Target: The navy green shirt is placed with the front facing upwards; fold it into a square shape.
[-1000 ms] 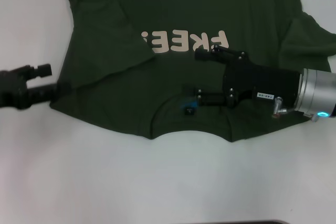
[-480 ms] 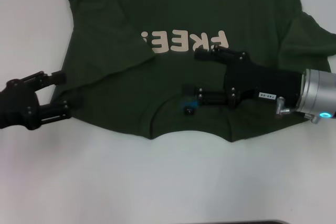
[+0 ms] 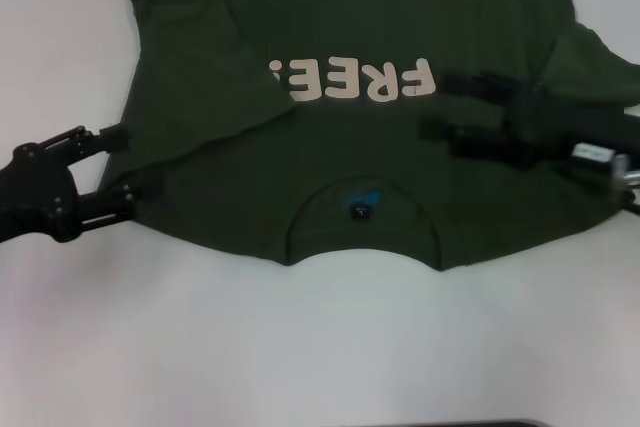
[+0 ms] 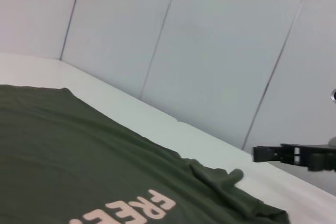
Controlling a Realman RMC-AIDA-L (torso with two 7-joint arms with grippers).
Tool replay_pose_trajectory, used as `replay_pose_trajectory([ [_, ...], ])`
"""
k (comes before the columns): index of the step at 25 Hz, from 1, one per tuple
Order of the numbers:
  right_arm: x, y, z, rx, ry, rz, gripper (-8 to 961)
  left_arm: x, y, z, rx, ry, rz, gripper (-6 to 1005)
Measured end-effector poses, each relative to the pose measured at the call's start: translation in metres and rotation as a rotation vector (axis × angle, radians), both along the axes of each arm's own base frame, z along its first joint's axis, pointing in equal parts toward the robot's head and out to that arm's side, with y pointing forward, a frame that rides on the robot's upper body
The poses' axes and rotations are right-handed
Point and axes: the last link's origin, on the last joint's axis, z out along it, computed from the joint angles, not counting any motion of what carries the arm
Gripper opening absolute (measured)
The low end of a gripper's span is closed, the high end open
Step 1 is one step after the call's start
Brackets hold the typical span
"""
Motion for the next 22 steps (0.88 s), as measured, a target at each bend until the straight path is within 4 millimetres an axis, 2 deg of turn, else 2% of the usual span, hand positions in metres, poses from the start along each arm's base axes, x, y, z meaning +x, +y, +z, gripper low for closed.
replay_pose_trajectory([
  [4, 0.018, 0.0, 0.03, -0.03, 0.02, -0.156, 862, -0.003, 0.001, 0.004, 0.03, -0.003, 0.017, 860],
  [9, 0.048, 0.004, 0.073, -0.068, 0.1, -0.438, 843, -0.003, 0.001, 0.004, 0.037, -0.005, 0.018, 860],
  [14, 0.071, -0.011, 0.114, -0.033, 0.181, -0.563, 823, -0.003, 0.001, 0.004, 0.041, 0.0, 0.012, 860],
  [17, 0.093, -0.019, 0.127, -0.022, 0.177, -0.703, 810, -0.004, 0.001, 0.005, 0.044, 0.001, 0.011, 859],
  [22, 0.116, -0.023, 0.132, -0.021, 0.112, -0.87, 807, -0.004, 0.001, 0.004, 0.049, -0.002, 0.008, 859],
])
